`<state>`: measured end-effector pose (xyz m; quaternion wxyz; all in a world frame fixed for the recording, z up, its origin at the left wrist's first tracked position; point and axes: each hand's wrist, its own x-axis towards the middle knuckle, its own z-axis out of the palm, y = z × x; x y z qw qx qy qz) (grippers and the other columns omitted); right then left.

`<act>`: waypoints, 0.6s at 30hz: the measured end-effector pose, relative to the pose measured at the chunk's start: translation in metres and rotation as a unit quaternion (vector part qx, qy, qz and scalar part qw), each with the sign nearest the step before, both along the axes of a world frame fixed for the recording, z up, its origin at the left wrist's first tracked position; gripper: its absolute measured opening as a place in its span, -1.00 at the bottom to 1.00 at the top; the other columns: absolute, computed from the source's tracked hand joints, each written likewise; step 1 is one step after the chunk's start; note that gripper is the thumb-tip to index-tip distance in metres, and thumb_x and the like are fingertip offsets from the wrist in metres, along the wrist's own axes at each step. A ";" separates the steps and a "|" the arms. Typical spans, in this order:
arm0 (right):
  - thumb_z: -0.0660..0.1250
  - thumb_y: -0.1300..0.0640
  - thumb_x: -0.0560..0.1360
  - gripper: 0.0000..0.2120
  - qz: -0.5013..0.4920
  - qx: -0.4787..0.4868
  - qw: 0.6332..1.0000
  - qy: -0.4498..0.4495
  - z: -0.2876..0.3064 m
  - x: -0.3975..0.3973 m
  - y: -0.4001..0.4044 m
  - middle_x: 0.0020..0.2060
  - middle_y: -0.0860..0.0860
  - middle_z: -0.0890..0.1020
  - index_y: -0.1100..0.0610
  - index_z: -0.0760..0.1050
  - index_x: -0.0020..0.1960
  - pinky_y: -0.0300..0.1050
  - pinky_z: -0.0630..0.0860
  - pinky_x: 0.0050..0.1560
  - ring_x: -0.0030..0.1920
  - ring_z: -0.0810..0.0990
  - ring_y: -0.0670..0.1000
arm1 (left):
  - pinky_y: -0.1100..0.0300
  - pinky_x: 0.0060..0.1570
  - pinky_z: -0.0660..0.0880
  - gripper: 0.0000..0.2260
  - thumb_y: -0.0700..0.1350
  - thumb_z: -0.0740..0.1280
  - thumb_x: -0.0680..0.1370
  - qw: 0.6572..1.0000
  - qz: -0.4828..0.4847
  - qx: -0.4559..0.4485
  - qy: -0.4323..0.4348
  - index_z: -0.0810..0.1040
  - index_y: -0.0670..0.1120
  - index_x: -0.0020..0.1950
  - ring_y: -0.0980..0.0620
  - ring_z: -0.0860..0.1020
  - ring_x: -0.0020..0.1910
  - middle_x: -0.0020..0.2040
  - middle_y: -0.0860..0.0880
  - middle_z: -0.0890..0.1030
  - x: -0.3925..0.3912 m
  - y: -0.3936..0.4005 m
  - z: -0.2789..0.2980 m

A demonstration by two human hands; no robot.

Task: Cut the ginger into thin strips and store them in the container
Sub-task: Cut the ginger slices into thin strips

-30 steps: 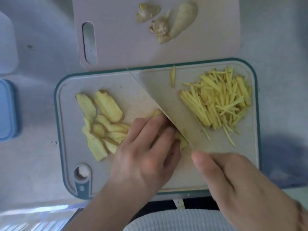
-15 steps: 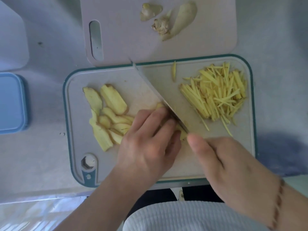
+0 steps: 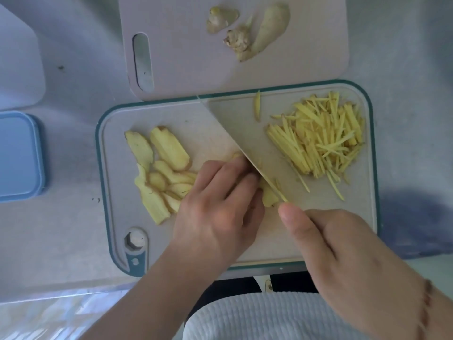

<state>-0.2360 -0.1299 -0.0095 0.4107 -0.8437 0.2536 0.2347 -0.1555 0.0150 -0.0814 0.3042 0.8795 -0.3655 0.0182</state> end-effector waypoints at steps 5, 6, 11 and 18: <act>-0.15 -0.44 0.50 -0.25 0.010 -0.063 0.998 -0.018 0.018 -0.025 -0.001 -0.29 -0.12 0.53 0.07 0.39 -0.52 -0.36 0.37 -0.33 -0.38 0.48 -0.17 | 0.16 -0.02 0.49 -0.90 -0.29 0.40 0.55 1.000 0.001 0.000 -0.003 0.71 -0.24 -0.11 -0.15 0.59 -0.18 -0.01 -0.14 0.69 0.000 0.001 0.000; -0.18 -0.48 0.44 -0.25 -0.002 -0.038 0.999 0.006 0.015 -0.023 -0.002 -0.38 -0.11 0.53 0.08 0.40 -0.46 -0.36 0.36 -0.33 -0.41 0.48 -0.14 | 0.16 -0.02 0.49 -0.90 -0.29 0.40 0.55 1.000 -0.001 -0.001 -0.004 0.71 -0.24 -0.11 -0.15 0.59 -0.18 0.00 -0.14 0.69 0.000 0.001 0.000; -0.18 -0.45 0.44 -0.33 0.006 0.016 1.000 0.009 -0.005 0.010 -0.003 -0.62 -0.03 0.29 0.09 0.18 -0.49 -0.30 0.30 -0.45 -0.55 0.30 -0.04 | 0.18 -0.02 0.48 -0.89 -0.27 0.40 0.56 1.000 -0.007 0.000 0.001 0.72 -0.22 -0.11 -0.15 0.60 -0.17 0.04 -0.12 0.69 0.002 0.001 -0.001; -0.27 -0.53 0.27 -0.41 0.003 0.014 0.998 0.062 0.022 -0.024 -0.006 -0.47 -0.20 0.50 -0.23 0.41 -0.31 -0.31 0.34 -0.31 -0.33 0.49 -0.13 | 0.22 0.04 0.47 -0.90 -0.30 0.40 0.54 1.000 0.007 -0.014 0.000 0.71 -0.24 -0.14 -0.13 0.61 -0.17 -0.04 -0.14 0.68 0.002 0.000 0.000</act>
